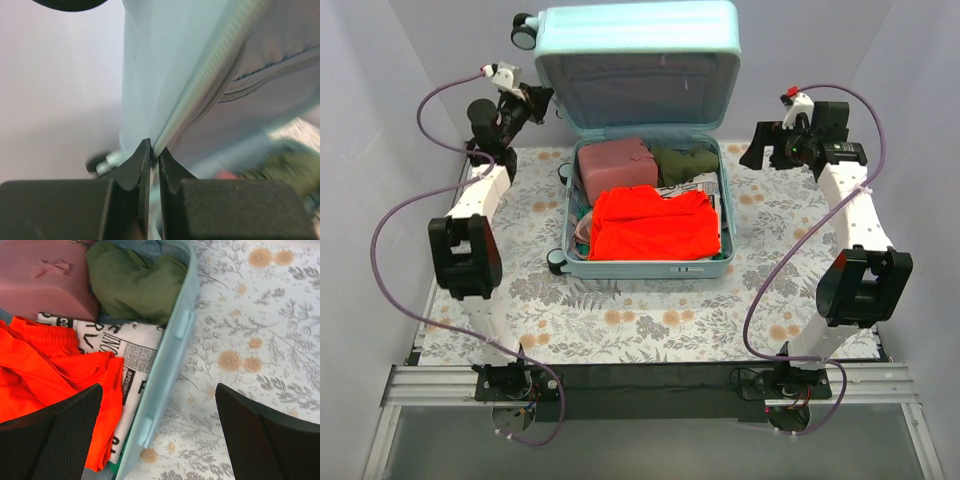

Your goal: Pack the luggage

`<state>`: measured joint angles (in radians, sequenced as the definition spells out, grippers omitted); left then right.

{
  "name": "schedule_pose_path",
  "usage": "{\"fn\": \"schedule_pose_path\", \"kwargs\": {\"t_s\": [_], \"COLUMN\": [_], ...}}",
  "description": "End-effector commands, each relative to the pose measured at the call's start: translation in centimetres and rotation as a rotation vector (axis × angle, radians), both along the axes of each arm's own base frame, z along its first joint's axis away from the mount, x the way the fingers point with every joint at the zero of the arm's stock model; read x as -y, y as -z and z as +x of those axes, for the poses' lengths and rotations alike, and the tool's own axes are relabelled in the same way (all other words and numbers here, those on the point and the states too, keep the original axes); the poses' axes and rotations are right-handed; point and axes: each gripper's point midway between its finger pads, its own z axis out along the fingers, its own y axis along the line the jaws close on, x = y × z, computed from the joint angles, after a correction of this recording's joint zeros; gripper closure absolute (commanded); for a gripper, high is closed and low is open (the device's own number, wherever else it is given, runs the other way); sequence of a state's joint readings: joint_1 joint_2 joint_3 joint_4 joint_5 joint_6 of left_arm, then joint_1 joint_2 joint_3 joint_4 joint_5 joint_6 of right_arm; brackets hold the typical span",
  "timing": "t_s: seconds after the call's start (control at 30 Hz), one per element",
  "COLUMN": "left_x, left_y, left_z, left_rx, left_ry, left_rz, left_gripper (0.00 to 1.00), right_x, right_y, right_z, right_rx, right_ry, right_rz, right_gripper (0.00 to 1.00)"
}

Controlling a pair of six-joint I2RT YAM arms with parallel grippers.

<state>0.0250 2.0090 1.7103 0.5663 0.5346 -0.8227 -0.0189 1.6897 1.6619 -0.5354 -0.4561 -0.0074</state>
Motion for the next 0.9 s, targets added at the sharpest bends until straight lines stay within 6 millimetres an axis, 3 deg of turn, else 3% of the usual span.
{"fn": "schedule_pose_path", "kwargs": {"t_s": [0.0,0.03,0.07,0.1,0.13,0.2,0.23,0.27,0.3,0.33,0.43,0.47,0.5,0.6,0.7,0.87], "left_x": [1.2,0.3,0.1,-0.1,-1.4,-1.8,-3.1,-3.5,-3.9,-3.9,-2.6,-1.6,-1.3,-1.5,-2.6,-5.2], "left_y": [-5.7,-5.0,-3.7,-2.9,-2.3,0.3,1.1,3.8,4.2,6.9,9.3,11.6,12.1,12.6,11.0,6.6], "left_z": [-9.3,-10.3,-12.8,-14.3,-15.7,-20.5,-21.9,-23.9,-27.1,-29.5,-35.7,-38.4,-39.4,-39.6,-37.1,-31.1], "left_rx": [0.115,0.095,0.035,0.006,-0.011,-0.108,-0.114,-0.239,-0.244,-0.329,-0.351,-0.426,-0.476,-0.615,-0.616,-0.592], "left_ry": [0.17,0.167,0.175,0.188,0.16,0.185,0.153,0.151,0.143,0.162,0.224,0.3,0.319,0.266,0.158,0.032], "left_rz": [0.101,0.119,0.13,0.147,0.172,0.212,0.263,0.244,0.263,0.295,0.414,0.448,0.428,0.303,0.209,0.075], "left_gripper": [1.0,0.95,0.85,0.68,0.63,0.46,0.44,0.43,0.43,0.42,0.35,0.29,0.25,0.24,0.24,0.26], "right_x": [2.4,2.8,3.5,4.1,4.4,5.3,5.6,5.7,5.7,5.7,5.4,5.2,5.0,4.7,4.6,4.3], "right_y": [-1.0,-0.5,-0.3,0.0,0.7,1.3,1.9,2.5,2.9,3.2,5.1,5.7,6.0,7.3,8.1,8.5], "right_z": [-1.7,-2.0,-2.5,-2.8,-3.3,-4.4,-5.0,-5.7,-6.2,-6.8,-8.1,-8.4,-8.6,-8.8,-8.7,-8.3], "right_rx": [0.004,-0.01,-0.023,-0.026,-0.045,-0.073,-0.093,-0.11,-0.121,-0.131,-0.185,-0.201,-0.211,-0.247,-0.268,-0.286], "right_ry": [0.046,0.052,0.061,0.068,0.071,0.083,0.079,0.077,0.073,0.07,0.059,0.051,0.046,0.025,0.015,0.002], "right_rz": [0.004,0.005,0.0,-0.018,-0.027,-0.048,-0.062,-0.066,-0.07,-0.075,-0.063,-0.051,-0.043,-0.025,-0.018,0.001], "right_gripper": [0.02,0.02,0.02,0.02,0.02,0.02,0.02,0.02,0.02,0.02,0.02,0.02,0.03,0.04,0.05,0.09]}}
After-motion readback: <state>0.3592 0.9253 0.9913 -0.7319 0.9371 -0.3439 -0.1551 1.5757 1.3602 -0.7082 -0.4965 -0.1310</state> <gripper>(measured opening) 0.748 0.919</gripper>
